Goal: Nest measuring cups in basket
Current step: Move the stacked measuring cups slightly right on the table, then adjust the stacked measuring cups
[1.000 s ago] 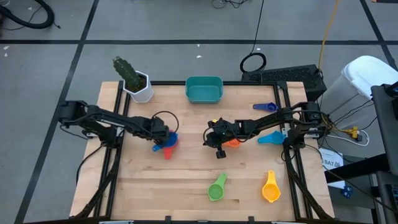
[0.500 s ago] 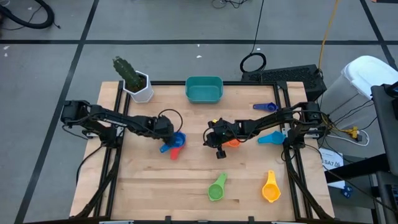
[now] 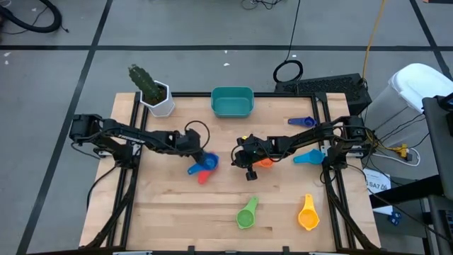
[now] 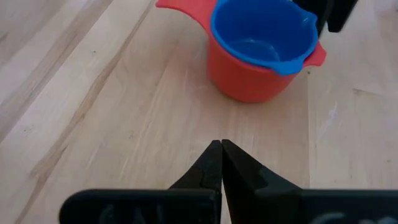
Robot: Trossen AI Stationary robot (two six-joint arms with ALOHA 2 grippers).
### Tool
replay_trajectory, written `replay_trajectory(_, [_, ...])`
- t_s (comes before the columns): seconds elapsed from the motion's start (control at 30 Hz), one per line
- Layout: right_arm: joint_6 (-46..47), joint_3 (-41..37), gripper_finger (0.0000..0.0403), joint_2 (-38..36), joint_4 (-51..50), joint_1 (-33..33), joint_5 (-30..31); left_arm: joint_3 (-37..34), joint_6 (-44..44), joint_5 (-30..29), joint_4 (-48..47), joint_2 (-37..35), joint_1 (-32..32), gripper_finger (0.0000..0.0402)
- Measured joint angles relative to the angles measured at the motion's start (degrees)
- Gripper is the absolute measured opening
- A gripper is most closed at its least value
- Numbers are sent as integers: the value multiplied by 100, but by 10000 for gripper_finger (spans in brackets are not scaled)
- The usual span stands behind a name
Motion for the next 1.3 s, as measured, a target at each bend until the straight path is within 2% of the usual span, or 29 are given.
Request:
replay_trajectory(0.2, [96, -2, 0, 0, 50, 0, 2, 0, 49, 0, 832, 0, 0, 234])
replay_trajectory(0.3, [-47, -2, 0, 0, 49, 0, 1, 107, 332, 2, 697, 0, 0, 234])
replay_trajectory(0.4, [-479, -2, 4, 0, 132, 53, -135, 304, 925, 59, 282, -96, 1, 234])
replay_trajectory(0.5, [-904, -6, 26, 0, 412, 191, -297, 526, 1349, 61, -19, -283, 65, 234])
replay_trajectory(0.63, [-998, 81, 83, -2, 634, 332, -26, 863, 1478, -19, -1040, -625, 238, 234])
replay_trajectory(0.73, [-1082, 252, 135, -2, 562, 398, 375, 1105, 1456, -139, -2319, -820, 286, 234])
replay_trajectory(0.83, [-1082, 412, 181, -2, 567, 393, 521, 1209, 1316, -236, -3300, -885, 286, 234])
replay_trajectory(0.97, [-857, 542, 221, -2, 573, 389, 625, 1209, 898, -256, -4086, -855, 217, 234])
replay_trajectory(1.1, [-576, 545, 234, -2, 562, 393, 610, 1170, 623, -254, -4105, -768, 41, 234])
replay_trajectory(1.3, [-478, 545, 227, -2, 518, 393, 610, 947, 285, -97, -3917, -580, -175, 234])
